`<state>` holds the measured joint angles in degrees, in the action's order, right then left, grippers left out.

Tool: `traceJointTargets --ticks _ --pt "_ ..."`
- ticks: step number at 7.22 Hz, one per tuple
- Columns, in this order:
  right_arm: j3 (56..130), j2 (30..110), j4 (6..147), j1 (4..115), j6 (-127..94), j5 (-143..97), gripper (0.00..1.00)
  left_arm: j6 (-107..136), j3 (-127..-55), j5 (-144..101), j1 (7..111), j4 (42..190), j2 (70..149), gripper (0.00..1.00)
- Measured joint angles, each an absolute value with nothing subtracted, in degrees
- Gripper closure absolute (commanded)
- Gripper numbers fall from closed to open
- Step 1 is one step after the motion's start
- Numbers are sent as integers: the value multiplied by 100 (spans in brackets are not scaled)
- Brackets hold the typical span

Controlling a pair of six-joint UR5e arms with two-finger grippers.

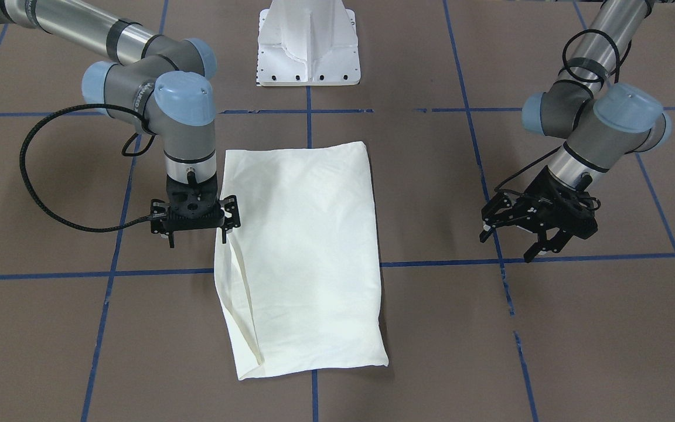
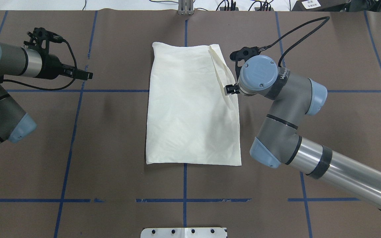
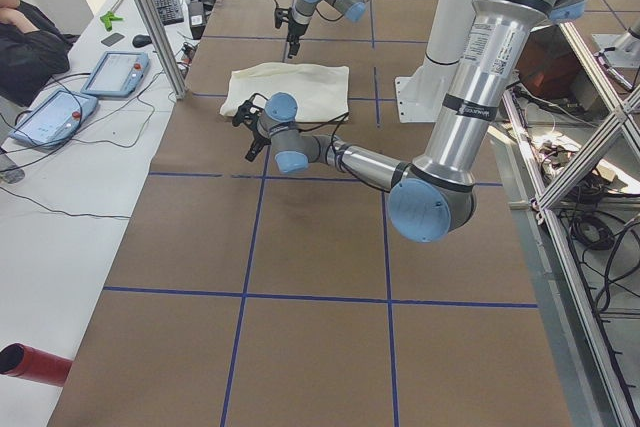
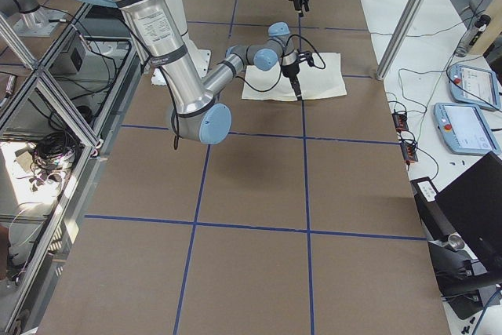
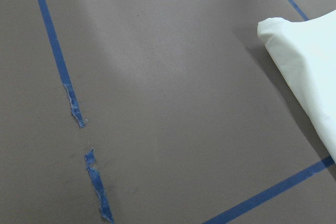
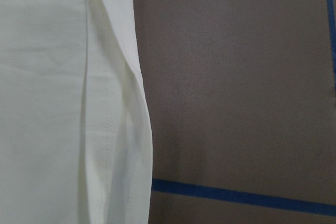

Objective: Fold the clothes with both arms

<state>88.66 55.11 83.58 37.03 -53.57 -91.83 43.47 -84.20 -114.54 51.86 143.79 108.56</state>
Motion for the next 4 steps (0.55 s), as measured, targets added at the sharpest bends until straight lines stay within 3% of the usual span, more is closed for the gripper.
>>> traceJointTargets --ticks 2,4 --pt "7978 4835 8244 3869 -5351 -9261 0 4322 -8426 -11452 5186 14373 10861 0" --pt "7747 4650 8273 3880 -5322 -9395 0 4303 -8428 -11450 5186 14371 10863 0"
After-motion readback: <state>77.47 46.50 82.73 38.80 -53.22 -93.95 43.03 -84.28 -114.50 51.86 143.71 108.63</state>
